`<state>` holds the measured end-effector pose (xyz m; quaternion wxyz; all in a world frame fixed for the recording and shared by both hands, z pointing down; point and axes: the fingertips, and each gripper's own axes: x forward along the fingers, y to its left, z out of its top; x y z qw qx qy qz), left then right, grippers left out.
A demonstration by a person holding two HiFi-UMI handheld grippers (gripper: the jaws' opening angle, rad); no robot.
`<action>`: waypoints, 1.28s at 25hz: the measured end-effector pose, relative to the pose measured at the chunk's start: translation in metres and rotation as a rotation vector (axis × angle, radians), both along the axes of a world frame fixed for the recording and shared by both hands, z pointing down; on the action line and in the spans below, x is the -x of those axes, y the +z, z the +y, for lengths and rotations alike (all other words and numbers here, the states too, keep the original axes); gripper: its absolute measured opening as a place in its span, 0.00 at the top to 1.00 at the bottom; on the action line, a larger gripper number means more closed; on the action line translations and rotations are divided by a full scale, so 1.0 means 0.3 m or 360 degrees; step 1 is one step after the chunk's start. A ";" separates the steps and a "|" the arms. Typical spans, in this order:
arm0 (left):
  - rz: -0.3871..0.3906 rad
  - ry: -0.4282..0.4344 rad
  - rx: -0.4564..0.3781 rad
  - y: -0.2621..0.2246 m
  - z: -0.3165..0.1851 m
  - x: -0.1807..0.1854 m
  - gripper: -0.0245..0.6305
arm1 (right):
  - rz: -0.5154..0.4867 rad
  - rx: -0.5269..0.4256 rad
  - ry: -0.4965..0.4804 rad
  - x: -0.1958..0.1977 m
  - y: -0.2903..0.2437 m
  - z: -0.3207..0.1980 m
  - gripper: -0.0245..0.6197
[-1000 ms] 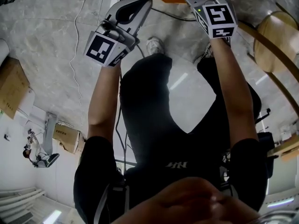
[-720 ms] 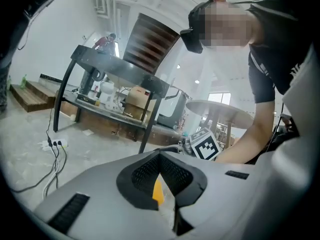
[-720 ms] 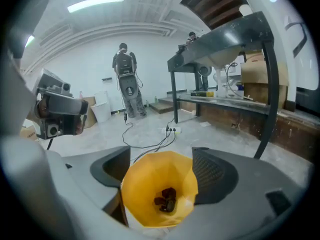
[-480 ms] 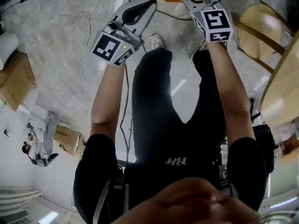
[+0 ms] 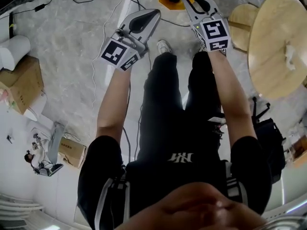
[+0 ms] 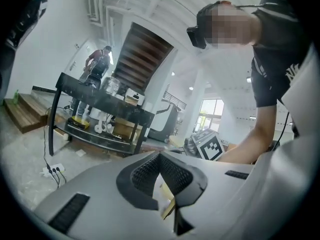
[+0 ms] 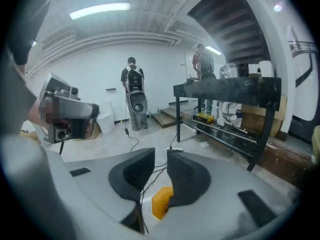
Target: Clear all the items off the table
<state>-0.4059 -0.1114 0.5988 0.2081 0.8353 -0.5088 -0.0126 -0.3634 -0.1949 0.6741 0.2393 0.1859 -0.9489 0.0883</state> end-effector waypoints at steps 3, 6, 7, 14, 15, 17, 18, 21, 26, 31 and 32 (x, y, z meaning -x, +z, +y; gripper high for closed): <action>0.0003 0.0013 -0.0020 -0.125 0.027 0.004 0.94 | -0.0022 -0.0005 -0.0005 0.021 -0.139 0.017 0.96; 0.0032 0.0037 -0.0032 -0.250 0.060 -0.007 0.94 | -0.0027 -0.0006 -0.0038 0.026 -0.275 0.060 0.96; 0.0048 0.0057 -0.0032 -0.288 0.071 -0.016 0.94 | -0.0021 0.0001 -0.0054 0.021 -0.313 0.077 0.96; 0.0067 0.0193 -0.0120 -0.536 0.107 -0.058 0.94 | -0.0097 0.0031 -0.0136 -0.042 -0.611 0.151 0.97; 0.0064 0.0200 -0.0130 -0.569 0.115 -0.068 0.94 | -0.0110 0.0021 -0.0156 -0.056 -0.655 0.170 0.97; 0.0052 0.0221 -0.0153 -0.623 0.127 -0.090 0.94 | -0.0132 -0.0018 -0.0178 -0.088 -0.728 0.197 0.97; 0.0043 0.0238 -0.0167 -0.644 0.127 -0.100 0.94 | -0.0142 -0.0043 -0.0169 -0.104 -0.759 0.201 0.97; 0.0037 0.0310 -0.0175 -0.686 0.116 -0.121 0.94 | -0.0158 -0.0098 -0.0079 -0.148 -0.836 0.185 0.97; 0.0046 0.0521 -0.0177 -0.711 0.075 -0.237 0.94 | -0.0150 -0.0167 0.0108 -0.274 -0.929 0.126 0.97; 0.0050 0.0722 -0.0226 -0.755 -0.001 -0.466 0.94 | -0.0120 -0.0245 0.0324 -0.560 -1.005 0.090 0.97; 0.0051 0.0755 -0.0237 -0.767 -0.014 -0.524 0.94 | -0.0112 -0.0257 0.0369 -0.633 -1.017 0.092 0.97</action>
